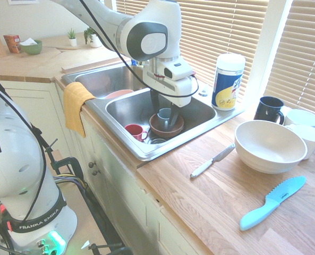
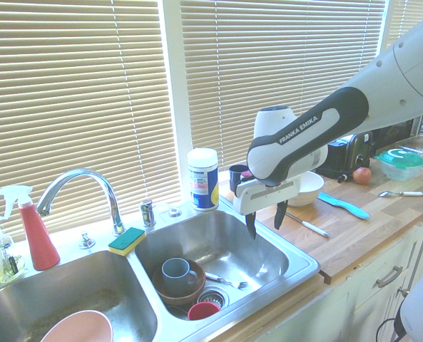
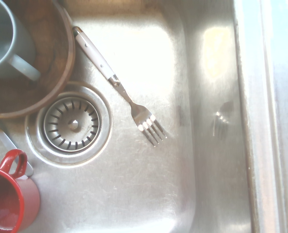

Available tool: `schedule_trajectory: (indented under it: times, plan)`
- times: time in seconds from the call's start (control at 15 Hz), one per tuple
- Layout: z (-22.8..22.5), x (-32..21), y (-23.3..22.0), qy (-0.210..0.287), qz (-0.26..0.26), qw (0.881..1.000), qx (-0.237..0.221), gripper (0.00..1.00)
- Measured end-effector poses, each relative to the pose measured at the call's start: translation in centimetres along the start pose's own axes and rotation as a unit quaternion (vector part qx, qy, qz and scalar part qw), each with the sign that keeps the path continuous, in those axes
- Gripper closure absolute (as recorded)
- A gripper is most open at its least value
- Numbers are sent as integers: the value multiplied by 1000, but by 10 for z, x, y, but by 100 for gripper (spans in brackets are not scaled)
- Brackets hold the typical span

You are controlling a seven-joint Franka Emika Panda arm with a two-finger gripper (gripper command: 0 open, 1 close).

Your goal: Put the knife into the sink

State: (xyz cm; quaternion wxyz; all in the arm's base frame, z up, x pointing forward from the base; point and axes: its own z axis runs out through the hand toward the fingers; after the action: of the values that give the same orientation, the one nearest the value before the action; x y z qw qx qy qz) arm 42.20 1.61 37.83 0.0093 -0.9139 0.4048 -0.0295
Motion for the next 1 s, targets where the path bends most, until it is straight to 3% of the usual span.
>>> schedule_trajectory:
  times: [0.27,0.73,1.0]
  plan:
    - [-8,10,7,13,-3,1000,0,0]
    - [-20,56,61,16,-72,997,-8,0]
    - [-20,80,97,16,-55,998,-17,0]
